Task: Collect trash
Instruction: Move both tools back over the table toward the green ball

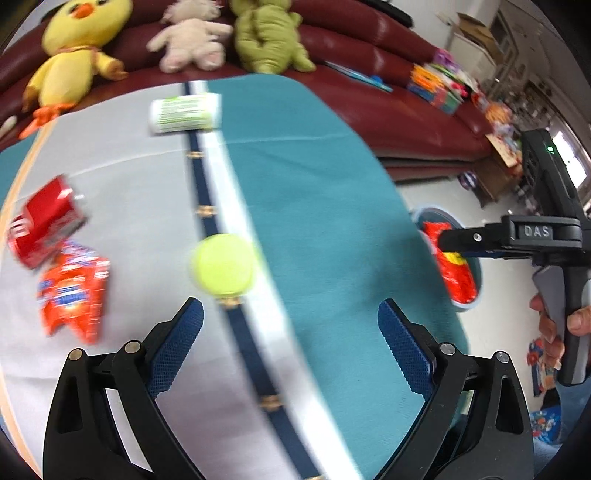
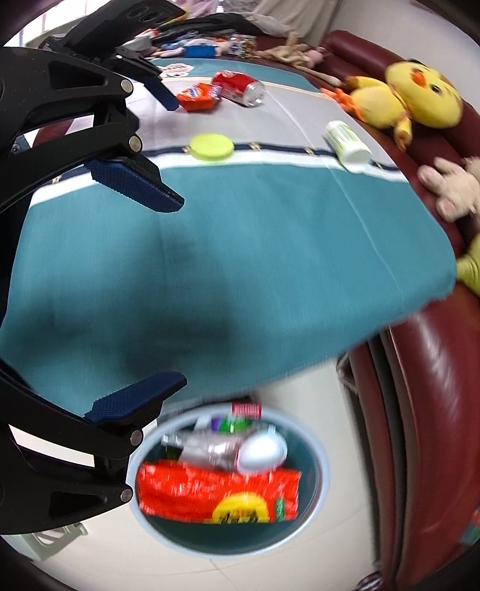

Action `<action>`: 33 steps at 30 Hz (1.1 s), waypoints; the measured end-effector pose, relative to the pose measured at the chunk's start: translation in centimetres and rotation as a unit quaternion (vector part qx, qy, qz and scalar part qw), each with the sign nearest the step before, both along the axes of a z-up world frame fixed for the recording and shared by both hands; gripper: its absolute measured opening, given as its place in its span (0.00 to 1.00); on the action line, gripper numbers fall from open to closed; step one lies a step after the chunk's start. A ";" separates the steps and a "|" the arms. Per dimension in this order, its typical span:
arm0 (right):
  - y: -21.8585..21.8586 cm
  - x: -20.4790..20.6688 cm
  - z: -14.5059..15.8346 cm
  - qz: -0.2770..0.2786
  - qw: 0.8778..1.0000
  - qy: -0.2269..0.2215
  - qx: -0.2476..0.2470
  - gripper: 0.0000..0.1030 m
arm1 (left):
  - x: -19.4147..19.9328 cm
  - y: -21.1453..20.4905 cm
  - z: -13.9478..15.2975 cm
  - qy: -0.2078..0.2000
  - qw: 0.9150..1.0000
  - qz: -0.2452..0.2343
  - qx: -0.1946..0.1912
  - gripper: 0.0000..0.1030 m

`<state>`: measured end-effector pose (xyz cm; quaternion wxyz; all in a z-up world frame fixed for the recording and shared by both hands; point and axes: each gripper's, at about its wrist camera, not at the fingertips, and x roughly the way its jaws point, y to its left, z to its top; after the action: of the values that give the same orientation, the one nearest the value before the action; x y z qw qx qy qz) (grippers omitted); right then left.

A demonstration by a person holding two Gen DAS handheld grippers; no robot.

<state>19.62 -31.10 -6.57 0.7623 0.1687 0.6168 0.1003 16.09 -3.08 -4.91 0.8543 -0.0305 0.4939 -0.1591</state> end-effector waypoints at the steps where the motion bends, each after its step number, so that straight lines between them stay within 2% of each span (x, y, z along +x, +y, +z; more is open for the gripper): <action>1: 1.2 0.1 0.1 0.010 1.000 -0.001 0.000 0.81 | -0.1 1.1 0.1 -0.004 1.000 0.011 0.003 0.93; 9: 8.2 0.7 0.6 0.063 0.998 -0.002 -0.013 0.81 | -0.9 10.1 0.7 -0.028 0.995 0.091 0.008 0.93; 13: 11.9 1.1 0.1 0.089 0.996 0.003 -0.024 0.81 | -1.1 13.7 -0.2 -0.028 0.991 0.127 0.025 0.93; 16: 14.5 1.5 -0.5 0.108 0.994 0.007 -0.032 0.81 | -1.1 15.7 -1.1 -0.016 0.990 0.142 0.018 0.93; 21: 18.1 2.1 -1.5 0.128 0.991 0.005 -0.043 0.81 | -1.3 17.7 -2.0 -0.006 0.988 0.154 0.014 0.93; 31: 22.8 2.3 -2.5 0.169 0.981 -0.042 -0.082 0.81 | -0.9 19.6 -2.7 0.006 0.987 0.160 0.003 0.93; 33: 23.2 2.2 -2.7 0.175 0.979 -0.048 -0.088 0.76 | -0.9 19.7 -2.6 0.008 0.987 0.158 0.003 0.93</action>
<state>21.80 -7.90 -9.28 0.7739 -0.0146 0.6055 0.1850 15.22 16.60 -7.55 0.8650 -0.1069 0.4899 -0.0208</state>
